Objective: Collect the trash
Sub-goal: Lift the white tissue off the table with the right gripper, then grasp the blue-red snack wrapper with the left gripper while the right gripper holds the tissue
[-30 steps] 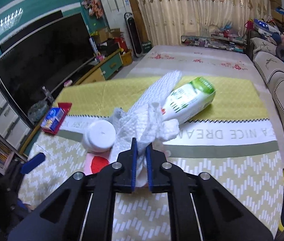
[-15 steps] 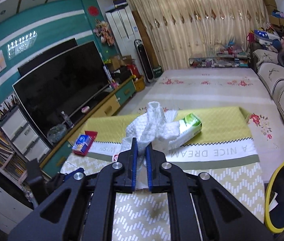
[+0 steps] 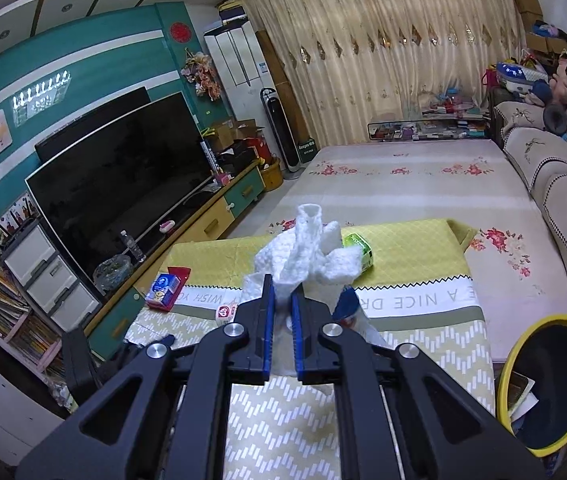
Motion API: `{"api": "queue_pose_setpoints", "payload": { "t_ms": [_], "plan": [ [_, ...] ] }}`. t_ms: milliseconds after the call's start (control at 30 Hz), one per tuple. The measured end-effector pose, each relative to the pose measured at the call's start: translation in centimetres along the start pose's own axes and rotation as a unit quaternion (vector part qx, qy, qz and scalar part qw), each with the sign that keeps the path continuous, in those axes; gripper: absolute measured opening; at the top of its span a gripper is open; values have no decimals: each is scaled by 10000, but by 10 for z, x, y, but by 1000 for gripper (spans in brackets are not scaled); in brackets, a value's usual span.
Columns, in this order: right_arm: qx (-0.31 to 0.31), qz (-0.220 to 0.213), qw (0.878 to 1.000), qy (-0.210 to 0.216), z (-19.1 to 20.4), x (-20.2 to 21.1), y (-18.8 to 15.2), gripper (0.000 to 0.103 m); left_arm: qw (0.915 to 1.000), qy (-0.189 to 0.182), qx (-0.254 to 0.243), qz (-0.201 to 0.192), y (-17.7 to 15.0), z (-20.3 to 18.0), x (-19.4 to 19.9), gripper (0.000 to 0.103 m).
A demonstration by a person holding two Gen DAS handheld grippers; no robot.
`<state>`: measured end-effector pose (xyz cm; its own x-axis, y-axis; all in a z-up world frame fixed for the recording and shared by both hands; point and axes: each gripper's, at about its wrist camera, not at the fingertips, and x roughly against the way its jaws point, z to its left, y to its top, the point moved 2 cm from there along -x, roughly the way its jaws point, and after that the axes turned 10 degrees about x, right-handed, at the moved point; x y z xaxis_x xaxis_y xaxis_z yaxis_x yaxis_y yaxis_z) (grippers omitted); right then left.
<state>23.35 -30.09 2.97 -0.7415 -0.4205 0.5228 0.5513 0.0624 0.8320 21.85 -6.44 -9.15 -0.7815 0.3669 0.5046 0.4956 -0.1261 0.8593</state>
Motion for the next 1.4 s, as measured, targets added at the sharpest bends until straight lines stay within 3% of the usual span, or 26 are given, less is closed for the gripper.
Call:
{"api": "queue_pose_setpoints", "payload": {
  "t_ms": [233, 500, 667, 967, 1000, 1100, 1267, 1400],
  "plan": [
    [233, -218, 9993, 200, 12, 31, 17, 8, 9968, -420, -667, -135, 3, -46, 4, 97],
    [434, -342, 9973, 485, 35, 53, 32, 8, 9952, -674, -512, -483, 35, -63, 1, 97],
    [494, -412, 9959, 632, 45, 64, 36, 8, 9875, -842, -777, -1086, 48, -80, 7, 97],
    [524, -498, 9950, 692, 49, 76, 37, 9, 9805, -1359, -491, -1332, 69, -100, -2, 95],
    [522, -502, 9949, 700, 48, 77, 37, 9, 9802, -1394, -424, -1344, 71, -101, -3, 93],
    [513, -503, 9949, 711, 47, 78, 37, 9, 9812, -1342, -332, -1350, 77, -105, -9, 72],
    [484, -539, 9949, 708, 45, 82, 36, 9, 9826, -1365, -287, -1227, 79, -105, -19, 15],
    [373, -628, 9952, 645, 37, 88, 37, 9, 9839, -1299, -424, -1155, 71, -105, -19, 9]
  ]
}}
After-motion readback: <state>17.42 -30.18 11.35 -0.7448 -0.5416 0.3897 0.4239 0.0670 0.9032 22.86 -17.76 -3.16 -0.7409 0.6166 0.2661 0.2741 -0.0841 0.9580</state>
